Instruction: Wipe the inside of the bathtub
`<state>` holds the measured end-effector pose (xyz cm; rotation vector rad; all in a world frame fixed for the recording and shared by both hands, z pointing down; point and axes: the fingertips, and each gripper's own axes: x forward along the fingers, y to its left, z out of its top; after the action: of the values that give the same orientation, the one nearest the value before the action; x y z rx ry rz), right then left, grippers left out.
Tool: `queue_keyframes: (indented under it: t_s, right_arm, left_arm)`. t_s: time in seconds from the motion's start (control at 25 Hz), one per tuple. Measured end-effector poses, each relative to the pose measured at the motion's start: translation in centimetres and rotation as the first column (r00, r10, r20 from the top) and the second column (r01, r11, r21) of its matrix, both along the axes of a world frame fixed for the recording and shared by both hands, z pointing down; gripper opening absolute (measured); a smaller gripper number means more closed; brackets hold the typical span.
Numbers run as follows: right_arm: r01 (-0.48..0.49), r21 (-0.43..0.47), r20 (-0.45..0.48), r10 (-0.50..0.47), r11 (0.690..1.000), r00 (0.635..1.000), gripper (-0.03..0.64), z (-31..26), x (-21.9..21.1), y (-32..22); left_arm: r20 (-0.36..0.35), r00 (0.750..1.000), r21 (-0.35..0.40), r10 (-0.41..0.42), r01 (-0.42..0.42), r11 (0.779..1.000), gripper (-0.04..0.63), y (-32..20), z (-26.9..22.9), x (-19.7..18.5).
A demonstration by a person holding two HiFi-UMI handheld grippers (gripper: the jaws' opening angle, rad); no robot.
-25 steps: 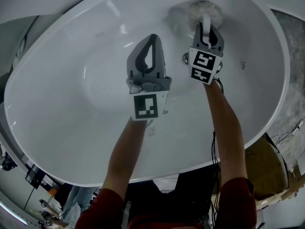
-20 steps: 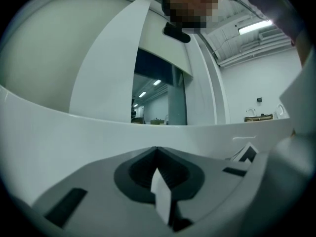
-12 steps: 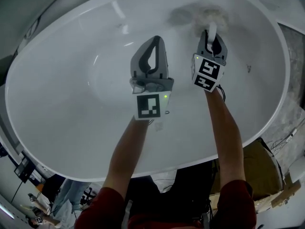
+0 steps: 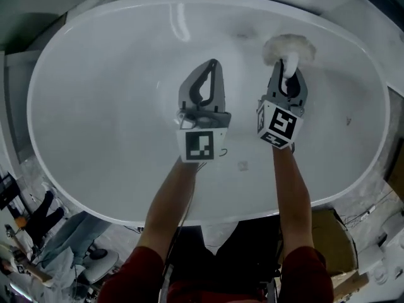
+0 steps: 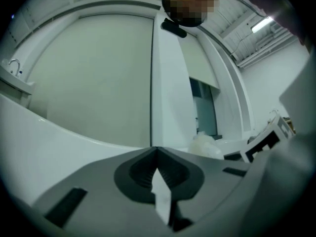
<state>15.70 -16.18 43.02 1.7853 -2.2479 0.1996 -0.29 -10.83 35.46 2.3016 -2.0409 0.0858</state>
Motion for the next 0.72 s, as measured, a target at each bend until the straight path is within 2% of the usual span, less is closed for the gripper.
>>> queue_keyframes:
  t_s: [0.16,0.32,0.44,0.56,0.72]
  right_arm:
    - [0.107,0.037,0.015,-0.108,0.994,0.994,0.089,-4.2,-9.2,2.0]
    - [0.234,0.051,0.039,-0.236,0.971,0.971,0.090,-7.1,-18.2,3.5]
    - [0.318,0.059,0.036,-0.321,0.946,0.947,0.089,-7.9,-25.7,4.5]
    - [0.356,0.056,0.049,-0.359,0.933,0.932,0.089,-8.0,-32.2,4.9]
    - [0.403,0.050,0.055,-0.406,0.914,0.912,0.089,-7.7,-39.8,4.6]
  left_arm:
    - [-0.042,0.996,-0.003,-0.078,0.078,0.997,0.015,2.4,-2.6,-7.7]
    - [0.001,0.993,0.025,-0.116,0.116,0.993,0.015,4.3,-5.4,-13.3]
    - [0.027,0.990,0.012,-0.142,0.142,0.990,0.015,5.7,-6.0,-18.4]
    - [0.062,0.985,0.005,-0.161,0.161,0.987,0.015,7.0,-6.3,-23.3]
    - [0.044,0.972,0.025,-0.230,0.229,0.973,0.015,8.1,-6.7,-30.2]
